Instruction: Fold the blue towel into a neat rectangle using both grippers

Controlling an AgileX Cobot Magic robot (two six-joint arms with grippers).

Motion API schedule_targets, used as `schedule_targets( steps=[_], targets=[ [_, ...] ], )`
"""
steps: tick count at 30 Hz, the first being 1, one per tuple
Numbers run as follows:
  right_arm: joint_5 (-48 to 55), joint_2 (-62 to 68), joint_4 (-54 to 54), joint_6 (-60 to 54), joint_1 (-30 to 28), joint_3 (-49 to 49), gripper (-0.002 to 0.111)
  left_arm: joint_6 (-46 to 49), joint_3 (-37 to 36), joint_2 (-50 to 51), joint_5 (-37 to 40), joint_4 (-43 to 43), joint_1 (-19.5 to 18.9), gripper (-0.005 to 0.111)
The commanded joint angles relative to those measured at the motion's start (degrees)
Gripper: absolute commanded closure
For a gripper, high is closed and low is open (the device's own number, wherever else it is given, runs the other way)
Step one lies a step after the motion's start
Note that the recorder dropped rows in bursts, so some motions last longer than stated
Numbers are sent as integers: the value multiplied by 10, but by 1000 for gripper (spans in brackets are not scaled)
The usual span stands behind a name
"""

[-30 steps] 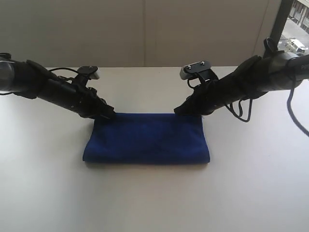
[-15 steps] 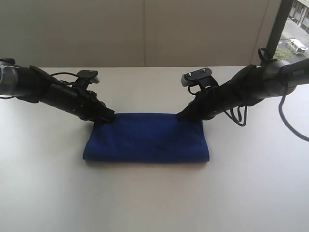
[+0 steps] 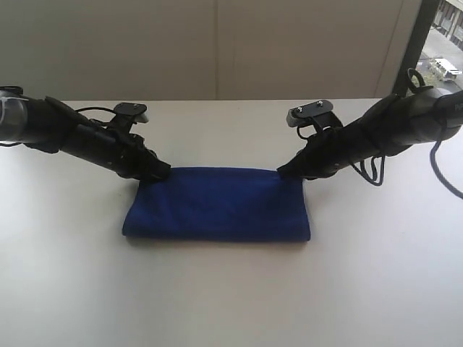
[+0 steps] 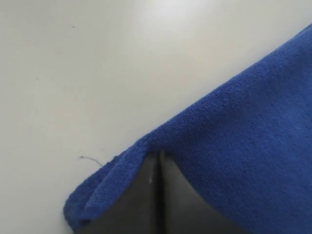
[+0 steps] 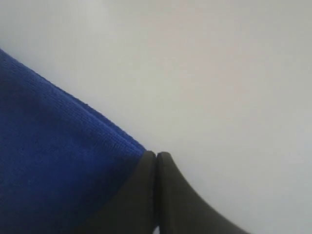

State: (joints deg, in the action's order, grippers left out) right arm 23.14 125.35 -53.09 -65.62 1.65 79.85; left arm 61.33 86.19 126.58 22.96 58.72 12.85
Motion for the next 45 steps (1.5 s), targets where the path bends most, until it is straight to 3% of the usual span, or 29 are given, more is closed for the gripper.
schedule_targets(
  steps=[1, 13, 18, 26, 35, 41, 45],
  targets=[
    [0, 1, 19, 0, -7, 0, 108, -1, -2, -24, -3, -7, -2, 107],
    [33, -34, 16, -23, -5, 1, 108, 1, -2, -109, 22, -7, -2, 107],
    [43, -62, 16, -23, -5, 1, 108, 5, -4, -76, 30, -12, -2, 107],
    [143, -80, -1, -23, -2, 0, 108, 5, -4, -13, -13, -12, -2, 107],
    [154, -53, 2, -32, 6, -8, 108, 0, -4, 1, -26, -22, -2, 107],
    [136, -119, 23, 2, 6, -7, 108, 0, -4, -96, 26, -37, -2, 107],
    [86, -265, 194, 200, 6, -36, 108, -140, -26, -232, 75, -206, -2, 107]
  ],
)
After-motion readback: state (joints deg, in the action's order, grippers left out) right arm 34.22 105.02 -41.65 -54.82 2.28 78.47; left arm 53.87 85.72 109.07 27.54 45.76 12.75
